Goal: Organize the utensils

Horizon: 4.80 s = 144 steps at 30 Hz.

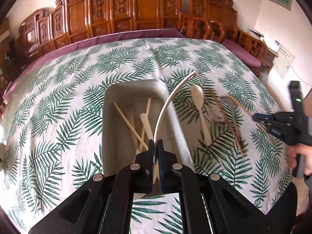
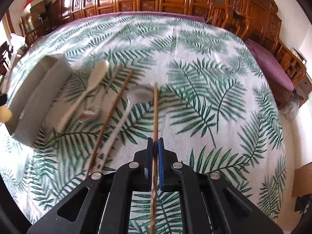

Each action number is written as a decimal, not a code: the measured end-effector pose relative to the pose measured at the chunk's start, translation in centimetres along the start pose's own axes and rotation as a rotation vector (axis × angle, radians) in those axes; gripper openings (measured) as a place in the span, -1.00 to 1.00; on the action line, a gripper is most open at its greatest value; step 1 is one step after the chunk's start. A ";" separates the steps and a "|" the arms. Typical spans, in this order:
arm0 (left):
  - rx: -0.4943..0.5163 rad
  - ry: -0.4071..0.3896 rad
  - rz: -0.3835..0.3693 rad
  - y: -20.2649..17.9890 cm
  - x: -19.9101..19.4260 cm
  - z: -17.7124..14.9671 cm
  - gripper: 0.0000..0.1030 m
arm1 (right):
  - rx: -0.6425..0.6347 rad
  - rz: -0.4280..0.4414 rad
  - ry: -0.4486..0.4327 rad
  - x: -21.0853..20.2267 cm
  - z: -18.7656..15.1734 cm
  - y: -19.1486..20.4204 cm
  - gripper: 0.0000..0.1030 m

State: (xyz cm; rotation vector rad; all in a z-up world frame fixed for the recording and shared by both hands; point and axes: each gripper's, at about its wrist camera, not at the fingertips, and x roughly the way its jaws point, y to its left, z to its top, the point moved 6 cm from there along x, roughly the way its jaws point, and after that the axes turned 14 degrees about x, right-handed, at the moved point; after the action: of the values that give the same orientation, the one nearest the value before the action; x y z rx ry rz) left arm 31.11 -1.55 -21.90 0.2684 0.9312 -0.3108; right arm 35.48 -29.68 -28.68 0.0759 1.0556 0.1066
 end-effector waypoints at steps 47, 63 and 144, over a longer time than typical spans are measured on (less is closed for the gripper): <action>-0.059 -0.054 0.013 6.0 -2.9 -1.7 -0.94 | -0.165 0.186 -0.052 -5.2 0.7 19.1 -0.89; -0.055 -0.080 0.016 7.3 -4.3 -2.7 -0.94 | -0.154 0.071 0.068 -3.5 -1.5 18.2 -0.89; -0.094 -0.079 0.001 9.7 -4.4 -5.5 -0.94 | -0.150 0.240 -0.044 -2.0 -0.9 25.4 -0.85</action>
State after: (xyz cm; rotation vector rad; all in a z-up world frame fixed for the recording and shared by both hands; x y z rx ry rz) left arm 28.27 10.03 -20.57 0.1688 0.8656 -0.2742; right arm 32.37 -4.68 -24.50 0.0688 0.9888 0.3988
